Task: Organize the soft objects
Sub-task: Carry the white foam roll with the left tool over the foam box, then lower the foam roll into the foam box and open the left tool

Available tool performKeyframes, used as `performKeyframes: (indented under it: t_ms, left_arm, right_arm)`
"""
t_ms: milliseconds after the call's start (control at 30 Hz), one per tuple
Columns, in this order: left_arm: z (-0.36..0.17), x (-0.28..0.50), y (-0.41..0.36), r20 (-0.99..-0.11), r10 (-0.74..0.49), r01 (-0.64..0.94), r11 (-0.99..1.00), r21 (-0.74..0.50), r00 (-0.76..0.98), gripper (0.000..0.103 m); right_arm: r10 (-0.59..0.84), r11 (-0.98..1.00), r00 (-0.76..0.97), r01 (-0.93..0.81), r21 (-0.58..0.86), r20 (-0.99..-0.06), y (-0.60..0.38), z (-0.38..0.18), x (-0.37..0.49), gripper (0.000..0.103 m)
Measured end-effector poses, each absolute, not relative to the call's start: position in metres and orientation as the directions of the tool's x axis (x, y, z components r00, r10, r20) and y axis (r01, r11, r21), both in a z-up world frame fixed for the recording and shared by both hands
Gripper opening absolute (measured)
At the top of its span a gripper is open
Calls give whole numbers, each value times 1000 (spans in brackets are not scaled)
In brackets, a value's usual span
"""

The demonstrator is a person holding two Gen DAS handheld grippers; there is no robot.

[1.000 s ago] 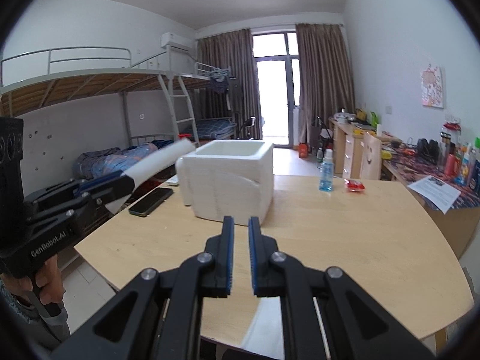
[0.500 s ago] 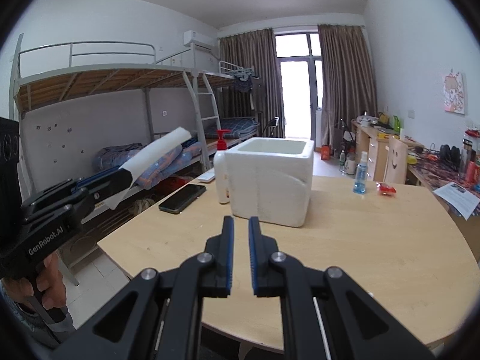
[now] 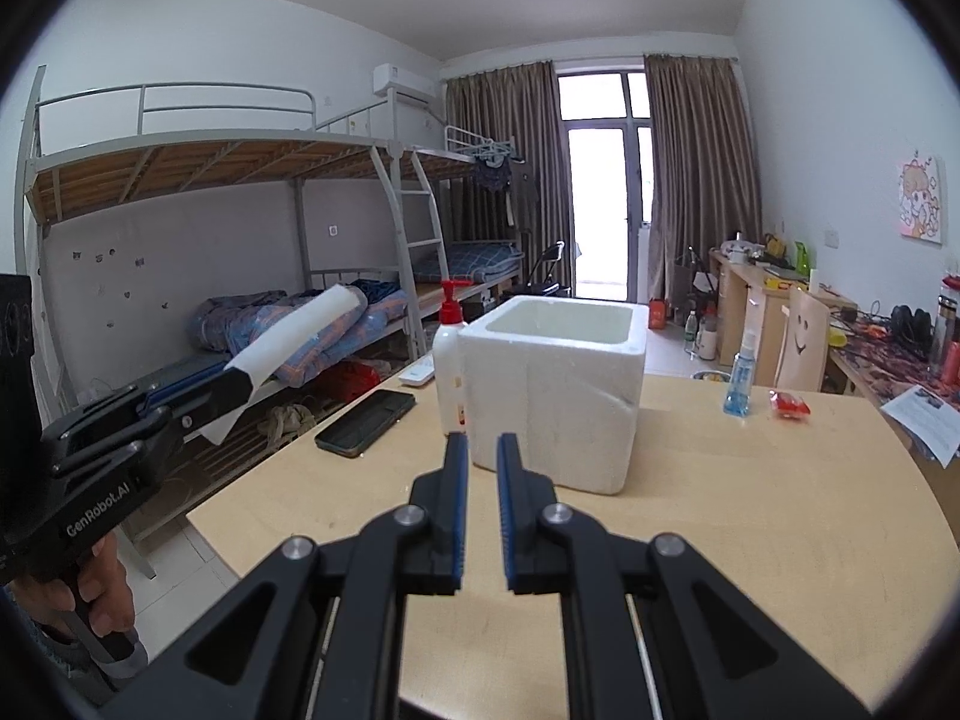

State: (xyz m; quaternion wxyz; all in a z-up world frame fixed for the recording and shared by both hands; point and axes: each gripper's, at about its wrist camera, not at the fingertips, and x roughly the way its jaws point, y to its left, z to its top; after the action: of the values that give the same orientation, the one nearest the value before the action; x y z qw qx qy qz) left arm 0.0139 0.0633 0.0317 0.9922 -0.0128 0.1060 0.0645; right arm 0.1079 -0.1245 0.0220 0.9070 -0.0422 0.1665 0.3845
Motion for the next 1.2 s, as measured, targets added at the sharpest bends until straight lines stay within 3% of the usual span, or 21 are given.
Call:
performKeyframes:
  t_ms: [667, 967, 1067, 1133, 1200]
  left_arm:
    - [37, 77, 75, -256, 88, -96, 995, -16, 963, 16]
    - [42, 102, 85, -273, 84, -93, 995, -19, 958, 16]
    - [44, 108, 88, -272, 83, -90, 996, -13, 959, 16]
    - [47, 113, 86, -274, 79, -85, 996, -9, 958, 16]
    - [51, 120, 87, -276, 78, -83, 996, -7, 958, 16]
  right_arm:
    - [646, 730, 671, -682, 37, -364, -116, 40, 158, 12]
    - [570, 776, 694, -631, 10, -440, -133, 26, 164, 13]
    - [533, 792, 698, -610, -7, -478, -143, 16, 159, 24]
    - [498, 809, 707, -587, -23, -503, -151, 6, 155, 39]
    - [469, 824, 711, -565, -30, -524, -159, -1, 155, 41]
